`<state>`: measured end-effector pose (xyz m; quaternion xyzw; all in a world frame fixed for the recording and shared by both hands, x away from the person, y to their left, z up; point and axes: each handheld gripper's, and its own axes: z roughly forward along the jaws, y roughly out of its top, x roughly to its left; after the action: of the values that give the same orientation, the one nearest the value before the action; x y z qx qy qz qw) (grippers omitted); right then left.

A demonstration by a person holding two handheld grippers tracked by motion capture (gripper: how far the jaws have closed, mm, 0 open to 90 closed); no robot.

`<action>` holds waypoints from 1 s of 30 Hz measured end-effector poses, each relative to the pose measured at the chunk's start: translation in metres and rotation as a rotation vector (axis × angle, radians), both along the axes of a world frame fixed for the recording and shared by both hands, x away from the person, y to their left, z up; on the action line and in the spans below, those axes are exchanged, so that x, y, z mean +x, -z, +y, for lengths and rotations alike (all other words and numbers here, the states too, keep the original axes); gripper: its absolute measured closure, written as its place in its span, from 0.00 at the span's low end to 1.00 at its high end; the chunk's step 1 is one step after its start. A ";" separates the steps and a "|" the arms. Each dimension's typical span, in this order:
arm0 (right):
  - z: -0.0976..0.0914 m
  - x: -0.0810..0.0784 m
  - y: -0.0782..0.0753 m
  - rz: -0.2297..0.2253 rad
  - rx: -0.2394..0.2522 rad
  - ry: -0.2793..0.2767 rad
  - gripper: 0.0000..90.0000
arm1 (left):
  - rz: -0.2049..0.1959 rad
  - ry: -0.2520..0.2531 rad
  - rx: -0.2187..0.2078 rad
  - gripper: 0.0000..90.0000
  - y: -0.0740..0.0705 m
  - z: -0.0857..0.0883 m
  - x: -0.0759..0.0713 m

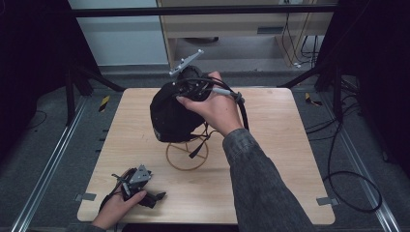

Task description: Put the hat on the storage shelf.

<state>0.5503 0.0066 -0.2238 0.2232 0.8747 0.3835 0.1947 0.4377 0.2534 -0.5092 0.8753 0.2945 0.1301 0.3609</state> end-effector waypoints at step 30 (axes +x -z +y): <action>-0.004 0.009 0.007 0.023 -0.009 0.051 0.75 | 0.000 0.001 0.002 0.00 0.000 0.000 0.000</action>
<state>0.5590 0.0027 -0.2310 0.2490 0.8727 0.3718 0.1955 0.4376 0.2535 -0.5091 0.8757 0.2941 0.1301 0.3601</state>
